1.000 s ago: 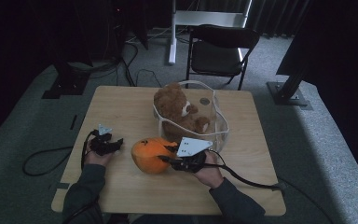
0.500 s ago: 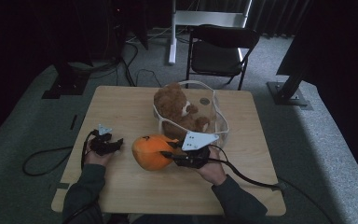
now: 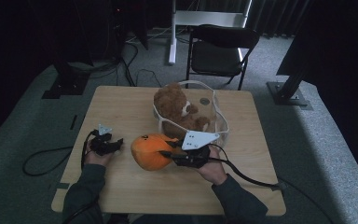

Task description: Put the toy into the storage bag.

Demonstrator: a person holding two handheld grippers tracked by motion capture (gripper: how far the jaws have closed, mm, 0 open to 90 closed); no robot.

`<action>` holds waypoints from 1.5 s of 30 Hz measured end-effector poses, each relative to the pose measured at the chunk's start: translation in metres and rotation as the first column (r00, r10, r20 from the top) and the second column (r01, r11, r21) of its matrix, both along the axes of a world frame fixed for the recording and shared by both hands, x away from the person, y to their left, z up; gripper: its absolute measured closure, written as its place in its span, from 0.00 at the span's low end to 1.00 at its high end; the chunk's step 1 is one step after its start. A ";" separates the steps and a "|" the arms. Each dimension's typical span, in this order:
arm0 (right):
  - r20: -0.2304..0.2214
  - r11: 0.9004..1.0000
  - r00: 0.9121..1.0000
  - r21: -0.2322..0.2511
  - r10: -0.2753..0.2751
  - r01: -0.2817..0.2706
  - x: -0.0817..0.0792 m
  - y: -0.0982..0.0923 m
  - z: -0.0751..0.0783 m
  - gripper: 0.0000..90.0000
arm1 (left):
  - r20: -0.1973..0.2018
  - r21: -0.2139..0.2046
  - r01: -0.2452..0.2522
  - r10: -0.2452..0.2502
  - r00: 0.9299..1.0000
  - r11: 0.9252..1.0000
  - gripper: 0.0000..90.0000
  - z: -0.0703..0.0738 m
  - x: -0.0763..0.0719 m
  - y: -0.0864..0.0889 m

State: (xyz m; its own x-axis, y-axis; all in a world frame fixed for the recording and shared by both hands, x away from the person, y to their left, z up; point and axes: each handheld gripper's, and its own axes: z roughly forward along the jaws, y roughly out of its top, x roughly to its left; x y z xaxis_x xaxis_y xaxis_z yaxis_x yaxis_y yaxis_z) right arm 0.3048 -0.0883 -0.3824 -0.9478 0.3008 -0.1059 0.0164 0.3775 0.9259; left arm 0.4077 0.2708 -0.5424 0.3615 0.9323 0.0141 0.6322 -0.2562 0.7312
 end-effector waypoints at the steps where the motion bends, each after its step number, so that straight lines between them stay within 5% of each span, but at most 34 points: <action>1: 0.000 1.000 1.000 0.000 0.000 0.000 0.000 0.000 0.000 0.75 | 0.000 0.000 0.000 0.000 1.000 1.000 0.45 0.000 0.000 0.000; 45: -0.007 0.997 1.000 0.071 -0.004 0.004 0.009 -0.013 0.036 0.76 | -0.004 0.000 0.001 -0.001 1.000 1.000 0.45 0.000 0.000 0.000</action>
